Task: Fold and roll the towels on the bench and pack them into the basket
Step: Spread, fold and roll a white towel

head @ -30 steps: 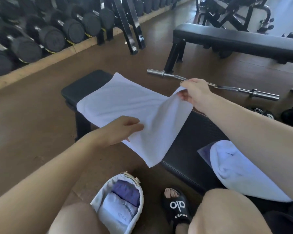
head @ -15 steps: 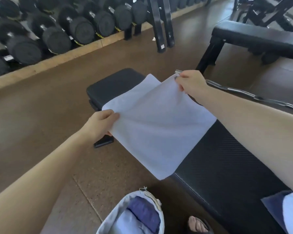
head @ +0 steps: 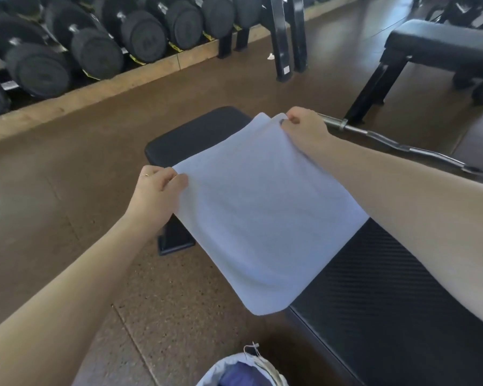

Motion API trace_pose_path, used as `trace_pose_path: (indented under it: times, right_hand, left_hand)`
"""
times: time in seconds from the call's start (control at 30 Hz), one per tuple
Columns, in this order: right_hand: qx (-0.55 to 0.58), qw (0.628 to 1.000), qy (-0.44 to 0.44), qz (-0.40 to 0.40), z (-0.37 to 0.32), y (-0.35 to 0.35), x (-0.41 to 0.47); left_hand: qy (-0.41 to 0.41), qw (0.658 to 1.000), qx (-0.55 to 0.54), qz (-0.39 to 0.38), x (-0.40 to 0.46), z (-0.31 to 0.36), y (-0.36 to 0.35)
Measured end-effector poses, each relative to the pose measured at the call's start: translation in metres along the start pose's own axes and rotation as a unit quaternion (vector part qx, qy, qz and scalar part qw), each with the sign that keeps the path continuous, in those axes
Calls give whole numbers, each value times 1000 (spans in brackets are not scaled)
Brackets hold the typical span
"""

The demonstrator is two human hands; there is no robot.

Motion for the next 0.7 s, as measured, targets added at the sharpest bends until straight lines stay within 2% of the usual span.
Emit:
trace_pose_path:
  times: [0.13,0.3,0.4,0.5,0.63,0.7]
  right_hand:
    - [-40,999,7,-20,15,-16,-5]
    - [-70,997,34,23,10,-4,-16]
    - [-79,997,12,15,13,8,-27]
    - [-113,993,-17,3,21,30,-48]
    - [-156,985,-74,-12,33,68,-89]
    - [-162,982,-91,-17,37,83,-106]
  left_hand:
    - [-6,999,35,22,2,-8,0]
    - [17,997,49,54,-4,-10,2]
    - [126,990,-25,57,-22,-20,-2]
    - [238,958,-160,-1,-56,-24,-25]
    - [297,912,-273,-74,-105,-7,-57]
    - [303,899,-306,-81,-129,5,-66]
Point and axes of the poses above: each hand's wrist, its own x-axis towards the middle knuckle, its own y-axis out of the back of the hand, z = x × y, the point moved 8 cm from there along x, towards the middle knuckle, and after that the axes turned 10 degrees about x, right-handed, at the moved point
